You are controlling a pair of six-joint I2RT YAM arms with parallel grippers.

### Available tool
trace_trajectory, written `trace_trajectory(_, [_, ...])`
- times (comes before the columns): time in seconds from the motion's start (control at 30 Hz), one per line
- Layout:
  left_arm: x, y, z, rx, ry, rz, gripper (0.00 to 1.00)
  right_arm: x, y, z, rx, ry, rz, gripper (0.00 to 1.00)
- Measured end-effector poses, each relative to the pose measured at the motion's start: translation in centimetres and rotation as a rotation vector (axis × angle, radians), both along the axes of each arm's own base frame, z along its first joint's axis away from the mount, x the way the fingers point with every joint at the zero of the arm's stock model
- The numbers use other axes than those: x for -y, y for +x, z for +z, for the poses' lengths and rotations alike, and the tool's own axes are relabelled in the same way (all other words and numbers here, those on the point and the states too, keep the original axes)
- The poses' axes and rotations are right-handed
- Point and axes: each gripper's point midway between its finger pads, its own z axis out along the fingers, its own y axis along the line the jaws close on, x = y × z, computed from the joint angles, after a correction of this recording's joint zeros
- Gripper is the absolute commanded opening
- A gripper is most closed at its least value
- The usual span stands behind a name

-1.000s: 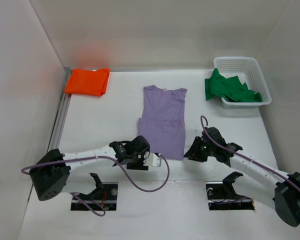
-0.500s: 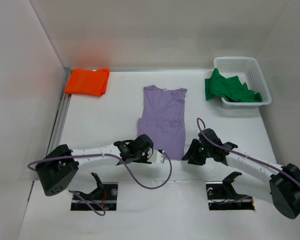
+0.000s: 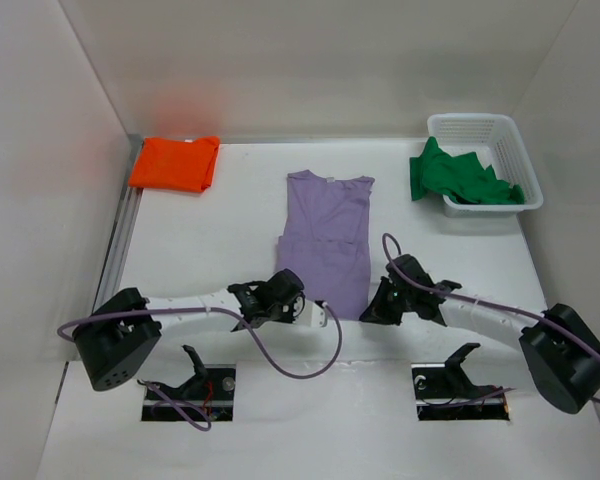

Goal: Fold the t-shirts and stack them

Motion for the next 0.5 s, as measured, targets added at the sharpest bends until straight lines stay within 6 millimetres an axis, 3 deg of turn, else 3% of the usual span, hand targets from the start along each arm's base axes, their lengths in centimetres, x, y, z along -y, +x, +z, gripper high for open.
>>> trace_trajectory(0.27, [-0.4, -1.5, 0.7, -0.118, -0.002, 0.004, 0.00, 0.1, 0.3, 0.8, 0.014, -0.011, 0.000, 0.00])
trace_trajectory(0.37, [-0.3, -0.3, 2.9, -0.155, -0.035, 0.051, 0.00, -0.6, 1.6, 3.3, 0.060, -0.005, 0.020, 0.00])
trace_trajectory(0.5, [0.4, 3.5, 7.8, -0.140, -0.141, 0.129, 0.00, -1.8, 4.7, 8.3, 0.171, 0.020, 0.051, 0.00])
